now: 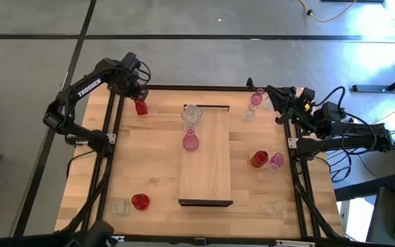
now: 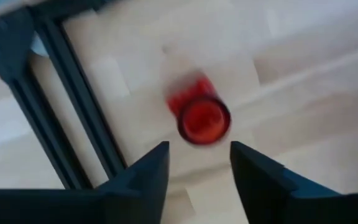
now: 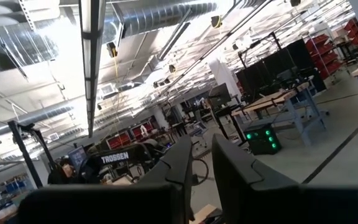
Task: Sort vases onto shelf
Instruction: Put the red vase on the shelf
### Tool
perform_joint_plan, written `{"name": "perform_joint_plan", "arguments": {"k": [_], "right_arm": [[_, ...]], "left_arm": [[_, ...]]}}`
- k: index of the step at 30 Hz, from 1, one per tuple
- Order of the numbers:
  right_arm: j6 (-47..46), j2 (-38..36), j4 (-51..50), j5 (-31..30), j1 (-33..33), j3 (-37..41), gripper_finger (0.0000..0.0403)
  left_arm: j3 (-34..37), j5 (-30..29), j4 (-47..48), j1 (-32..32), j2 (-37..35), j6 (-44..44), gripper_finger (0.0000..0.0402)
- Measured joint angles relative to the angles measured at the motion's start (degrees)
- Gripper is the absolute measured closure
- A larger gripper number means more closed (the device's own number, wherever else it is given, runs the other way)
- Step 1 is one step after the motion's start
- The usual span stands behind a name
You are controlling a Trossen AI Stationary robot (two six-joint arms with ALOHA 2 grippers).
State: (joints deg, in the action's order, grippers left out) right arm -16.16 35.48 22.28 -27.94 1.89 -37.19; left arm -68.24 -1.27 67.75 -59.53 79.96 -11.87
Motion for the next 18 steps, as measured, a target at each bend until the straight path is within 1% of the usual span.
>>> {"name": "perform_joint_plan", "arguments": {"k": [3,6,10,14,18], "right_arm": [[0.01,-0.02,0.45,0.00,0.00,0.00,0.0349],[0.00,0.00,0.46,0.00,0.00,0.00,0.0349],[0.00,-0.02,0.59,0.07,0.00,0.00,0.0349],[0.00,0.00,0.66,0.07,0.00,0.00,0.0349],[0.00,-0.02,0.70,0.09,0.00,0.00,0.0349]], "left_arm": [[0.03,-2.38,-3.15,-0.91,-0.01,-0.04,0.0216],[0.03,-3.94,-5.09,-1.16,0.09,-0.72,0.0207],[0.03,-3.82,-5.01,-1.11,1.48,-1.10,0.0208],[0.03,-2.09,-4.91,-1.13,3.84,-1.18,0.0216],[0.03,-1.99,-4.35,-1.11,5.78,-1.54,0.0224]]}}
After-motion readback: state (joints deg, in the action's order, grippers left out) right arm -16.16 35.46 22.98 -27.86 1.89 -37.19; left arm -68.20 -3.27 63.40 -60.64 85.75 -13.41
